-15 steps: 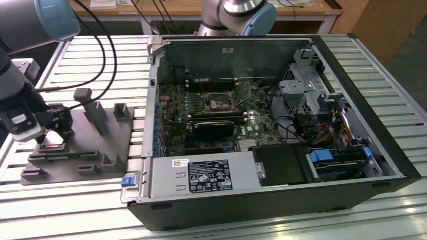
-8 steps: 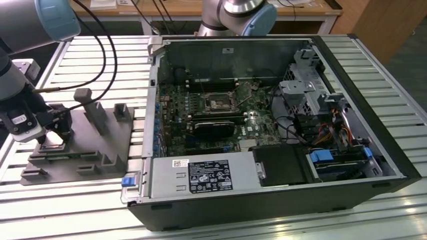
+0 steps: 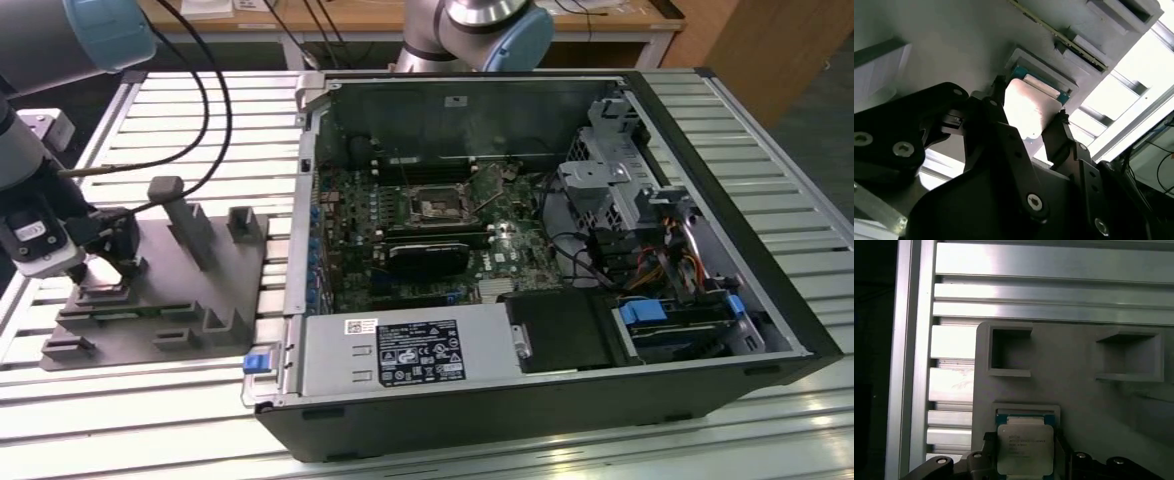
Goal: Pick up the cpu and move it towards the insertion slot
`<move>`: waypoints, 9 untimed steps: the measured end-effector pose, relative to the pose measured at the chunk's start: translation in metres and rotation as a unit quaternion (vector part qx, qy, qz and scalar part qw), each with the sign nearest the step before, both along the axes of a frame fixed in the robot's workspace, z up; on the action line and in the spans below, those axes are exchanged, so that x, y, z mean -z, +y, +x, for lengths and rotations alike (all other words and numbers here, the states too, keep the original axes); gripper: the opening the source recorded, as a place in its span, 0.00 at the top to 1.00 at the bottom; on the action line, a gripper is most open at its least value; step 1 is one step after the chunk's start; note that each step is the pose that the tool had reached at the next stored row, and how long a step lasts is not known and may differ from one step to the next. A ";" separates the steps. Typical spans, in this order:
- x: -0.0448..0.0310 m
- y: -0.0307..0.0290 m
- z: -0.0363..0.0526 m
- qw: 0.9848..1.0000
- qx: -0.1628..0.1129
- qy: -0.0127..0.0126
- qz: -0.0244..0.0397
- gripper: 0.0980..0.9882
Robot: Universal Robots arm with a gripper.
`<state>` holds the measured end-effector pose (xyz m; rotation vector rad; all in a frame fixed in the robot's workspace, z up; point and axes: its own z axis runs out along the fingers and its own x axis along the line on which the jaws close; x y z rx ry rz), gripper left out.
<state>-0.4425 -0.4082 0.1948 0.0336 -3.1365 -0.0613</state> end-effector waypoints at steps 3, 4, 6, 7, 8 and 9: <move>-0.0076 0.0000 0.0000 1.000 0.000 0.000 0.000 0.50; -0.0106 0.0000 0.0000 1.000 0.000 0.000 0.000 0.50; -0.0157 0.0000 0.0000 1.000 0.000 0.000 0.000 0.50; -0.0181 0.0000 0.0000 1.000 0.000 0.000 0.000 0.50; -0.0204 0.0000 0.0000 1.000 0.000 0.000 0.000 0.50; -0.0227 0.0000 0.0000 1.000 0.000 0.000 0.000 0.50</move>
